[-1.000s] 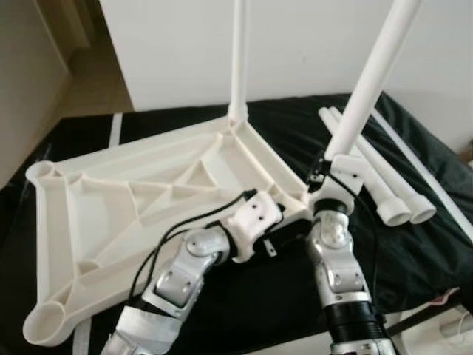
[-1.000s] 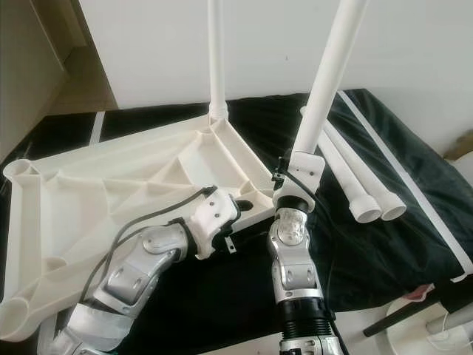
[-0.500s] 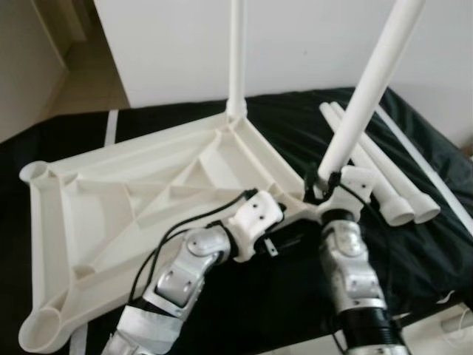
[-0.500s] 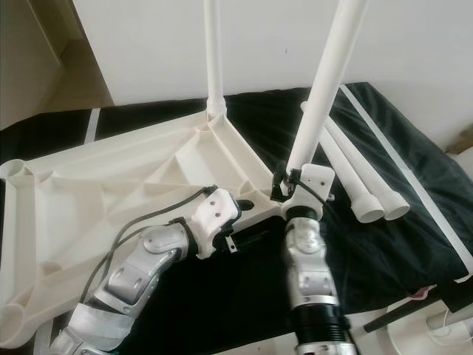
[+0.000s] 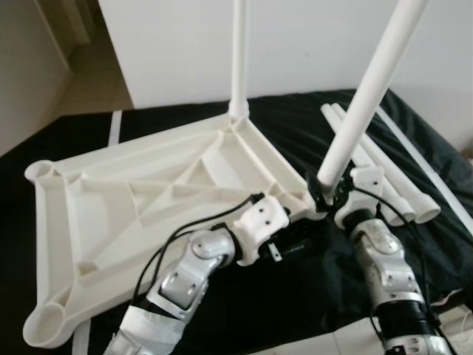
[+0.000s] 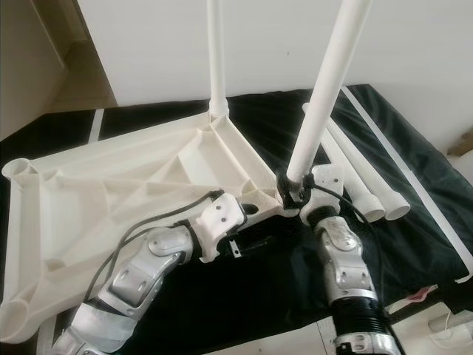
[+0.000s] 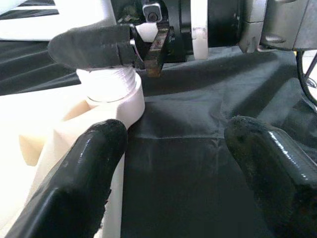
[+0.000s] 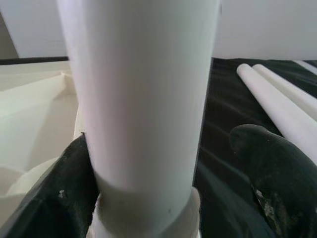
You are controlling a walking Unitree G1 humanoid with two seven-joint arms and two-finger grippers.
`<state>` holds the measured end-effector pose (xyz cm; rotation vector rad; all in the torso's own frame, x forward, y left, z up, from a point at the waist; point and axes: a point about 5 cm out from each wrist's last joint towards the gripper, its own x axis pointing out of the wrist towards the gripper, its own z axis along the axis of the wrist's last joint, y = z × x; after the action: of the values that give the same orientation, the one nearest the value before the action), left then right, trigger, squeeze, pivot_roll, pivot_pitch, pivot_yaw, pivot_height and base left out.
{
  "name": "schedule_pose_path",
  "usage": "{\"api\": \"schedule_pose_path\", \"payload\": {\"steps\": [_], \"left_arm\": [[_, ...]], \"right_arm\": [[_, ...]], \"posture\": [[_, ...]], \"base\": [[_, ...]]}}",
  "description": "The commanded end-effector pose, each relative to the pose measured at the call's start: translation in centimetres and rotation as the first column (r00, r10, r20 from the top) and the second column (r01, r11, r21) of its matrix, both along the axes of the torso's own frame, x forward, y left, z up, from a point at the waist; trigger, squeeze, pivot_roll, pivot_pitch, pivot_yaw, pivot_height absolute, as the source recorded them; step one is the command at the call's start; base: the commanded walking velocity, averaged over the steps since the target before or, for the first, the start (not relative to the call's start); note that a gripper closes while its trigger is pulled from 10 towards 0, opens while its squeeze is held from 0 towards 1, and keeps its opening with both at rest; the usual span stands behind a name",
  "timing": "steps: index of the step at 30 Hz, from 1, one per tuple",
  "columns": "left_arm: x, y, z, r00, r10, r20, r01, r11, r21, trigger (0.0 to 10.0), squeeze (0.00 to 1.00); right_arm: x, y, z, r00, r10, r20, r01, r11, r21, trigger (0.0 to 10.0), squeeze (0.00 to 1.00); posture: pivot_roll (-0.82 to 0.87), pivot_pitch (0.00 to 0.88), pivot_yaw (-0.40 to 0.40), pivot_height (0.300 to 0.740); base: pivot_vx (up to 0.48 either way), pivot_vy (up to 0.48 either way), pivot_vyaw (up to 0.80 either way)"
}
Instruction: Building children table
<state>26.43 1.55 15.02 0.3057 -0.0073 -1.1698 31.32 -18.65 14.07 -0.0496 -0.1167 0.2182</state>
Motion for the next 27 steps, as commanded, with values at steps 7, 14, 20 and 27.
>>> {"api": "schedule_pose_path", "payload": {"steps": [7, 14, 20, 27], "left_arm": [[-0.1, -0.4, -0.4, 1.000, 0.005, -0.014, -0.005, 1.000, 0.018, 10.0, 0.00], [0.0, -0.5, -0.2, 1.000, -0.008, 0.013, 0.007, 0.999, 0.032, 10.0, 0.00], [0.0, -0.4, -0.1, 1.000, -0.004, 0.020, 0.003, 0.999, 0.040, 10.0, 0.00], [0.1, -0.3, -0.1, 1.000, -0.001, 0.024, 0.000, 0.999, 0.042, 10.0, 0.00]], "right_arm": [[1.2, -1.2, 0.8, 0.990, 0.144, -0.003, -0.144, 0.988, -0.052, 10.0, 0.00], [2.7, -1.4, 1.4, 0.964, 0.261, -0.048, -0.265, 0.957, -0.117, 10.0, 0.00], [3.0, -1.9, 0.6, 0.958, 0.275, -0.083, -0.284, 0.950, -0.127, 10.0, 0.00], [3.1, -2.1, -0.4, 0.955, 0.274, -0.109, -0.285, 0.953, -0.103, 0.0, 0.00]], "posture": [[-0.05, 0.000, -0.002, 0.740], [-0.04, 0.000, 0.003, 0.740], [-0.03, 0.000, -0.001, 0.740], [-0.03, 0.000, 0.006, 0.740]], "base": [[0.000, 0.000, 0.00], [0.000, 0.000, 0.00], [0.000, 0.000, 0.00], [0.000, 0.000, 0.00]]}}
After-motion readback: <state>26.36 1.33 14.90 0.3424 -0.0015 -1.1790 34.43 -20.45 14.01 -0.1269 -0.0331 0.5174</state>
